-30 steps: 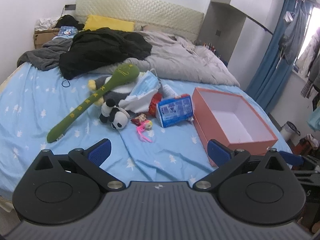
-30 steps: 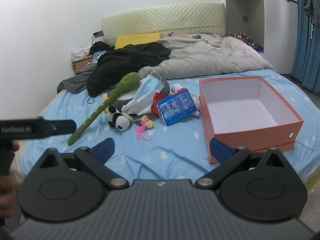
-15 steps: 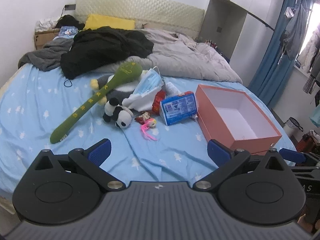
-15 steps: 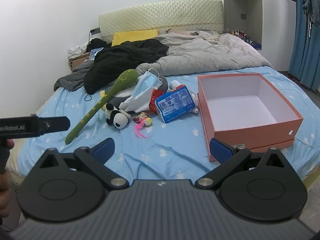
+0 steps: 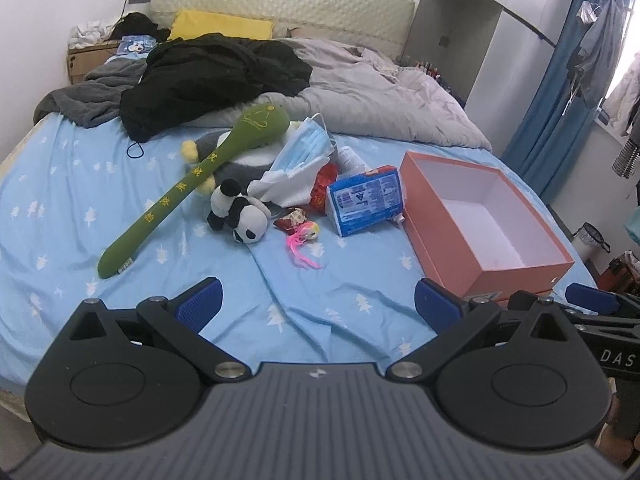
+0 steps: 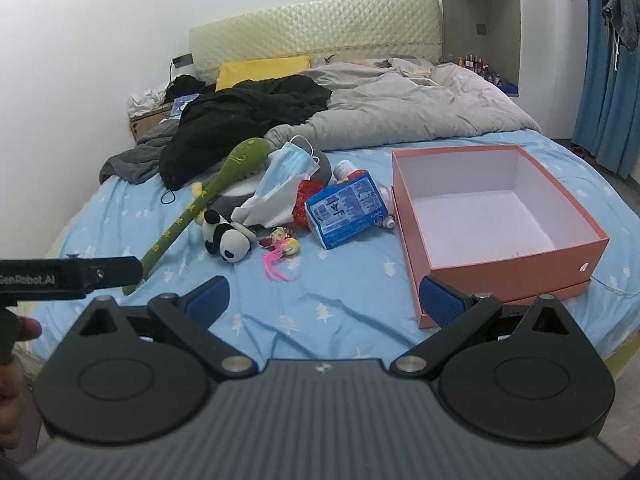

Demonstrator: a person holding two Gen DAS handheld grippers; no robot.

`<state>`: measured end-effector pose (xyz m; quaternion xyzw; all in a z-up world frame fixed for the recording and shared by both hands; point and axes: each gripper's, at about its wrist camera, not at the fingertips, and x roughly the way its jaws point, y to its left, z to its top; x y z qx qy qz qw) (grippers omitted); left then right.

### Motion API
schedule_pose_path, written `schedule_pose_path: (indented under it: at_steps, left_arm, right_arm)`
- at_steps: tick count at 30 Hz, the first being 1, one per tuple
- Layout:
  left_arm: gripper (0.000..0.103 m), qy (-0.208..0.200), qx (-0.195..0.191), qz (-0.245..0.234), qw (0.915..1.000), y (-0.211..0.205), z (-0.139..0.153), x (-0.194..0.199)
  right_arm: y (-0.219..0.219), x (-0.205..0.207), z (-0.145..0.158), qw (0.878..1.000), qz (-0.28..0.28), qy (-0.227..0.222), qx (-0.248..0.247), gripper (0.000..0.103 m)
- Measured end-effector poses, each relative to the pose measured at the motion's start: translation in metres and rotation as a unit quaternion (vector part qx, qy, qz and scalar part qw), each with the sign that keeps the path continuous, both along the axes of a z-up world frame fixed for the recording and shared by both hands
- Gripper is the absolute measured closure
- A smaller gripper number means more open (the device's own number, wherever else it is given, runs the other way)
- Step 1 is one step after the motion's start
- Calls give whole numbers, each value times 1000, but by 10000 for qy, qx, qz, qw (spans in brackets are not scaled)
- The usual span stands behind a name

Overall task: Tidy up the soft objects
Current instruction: 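Move both tools toward the pile of items on the bed, then grasp the panda plush with left tool while right tool grasps the blue snack bag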

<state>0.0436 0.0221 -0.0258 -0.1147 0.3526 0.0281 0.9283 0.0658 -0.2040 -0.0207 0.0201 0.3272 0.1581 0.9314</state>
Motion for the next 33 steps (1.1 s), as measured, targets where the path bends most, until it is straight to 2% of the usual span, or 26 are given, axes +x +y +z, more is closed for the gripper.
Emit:
schedule_pose_path:
  at_steps: [5,14,18,26,33]
  left_arm:
    - [0,78,42,-45,10000,3,-8,9]
    - [0,229,-39,34,9997,20,-29,39]
    - [0,-62,-84,43,9999,30,-38,51]
    - [0,37,-134,274,9995,52,-65,91]
    - [1,137,-490,482,9975,78,-96,127]
  right_arm:
    - [0,8,-8,9998,-106,177,-58,0]
    - [16,35,-18,9994,19,287,-168,0]
    - [24,52,-29,9993,128,337,-111,0]
    - [43,93,-53,9971,325,664,192,0]
    - [53,144,-70,9939,-81,930,585,0]
